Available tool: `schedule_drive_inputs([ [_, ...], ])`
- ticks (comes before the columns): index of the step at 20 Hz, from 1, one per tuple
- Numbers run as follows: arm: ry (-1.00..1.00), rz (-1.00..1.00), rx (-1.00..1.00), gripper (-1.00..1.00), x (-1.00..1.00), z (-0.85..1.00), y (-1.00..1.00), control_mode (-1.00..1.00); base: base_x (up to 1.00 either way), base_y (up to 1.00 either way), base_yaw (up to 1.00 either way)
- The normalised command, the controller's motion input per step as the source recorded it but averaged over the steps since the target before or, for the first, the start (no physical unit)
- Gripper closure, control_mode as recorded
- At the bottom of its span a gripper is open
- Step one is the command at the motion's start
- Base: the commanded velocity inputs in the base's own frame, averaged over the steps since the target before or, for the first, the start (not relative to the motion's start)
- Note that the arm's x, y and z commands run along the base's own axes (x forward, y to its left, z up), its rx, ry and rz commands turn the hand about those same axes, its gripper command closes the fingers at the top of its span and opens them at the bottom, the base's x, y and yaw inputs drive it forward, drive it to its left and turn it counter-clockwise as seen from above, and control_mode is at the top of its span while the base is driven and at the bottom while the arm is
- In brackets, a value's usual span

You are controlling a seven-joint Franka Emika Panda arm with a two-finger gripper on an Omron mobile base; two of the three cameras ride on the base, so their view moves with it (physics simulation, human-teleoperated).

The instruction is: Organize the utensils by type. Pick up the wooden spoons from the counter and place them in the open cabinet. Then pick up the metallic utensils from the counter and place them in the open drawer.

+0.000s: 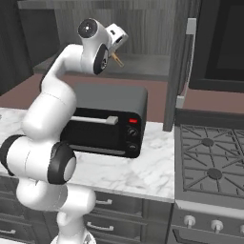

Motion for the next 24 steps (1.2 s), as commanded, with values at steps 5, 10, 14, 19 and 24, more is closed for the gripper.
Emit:
schedule_drive_inputs([
  [5,0.05,0.00,-0.03,1.00,0.42,-0.16,0.00,-1.00,0.00,0.00,0.00],
  [10,0.00,0.00,0.00,1.00,0.25,-0.29,0.00,-1.00,0.00,0.00,0.00],
  [14,0.00,0.00,0.00,1.00,0.20,-0.43,0.00,-1.00,0.00,0.00,0.00],
  [19,-0.01,0.00,0.00,1.00,0.21,-0.32,0.00,-1.00,0.00,0.00,0.00],
  [24,-0.01,0.01,0.00,1.00,0.28,-0.08,0.00,-1.00,0.00,0.00,0.00],
])
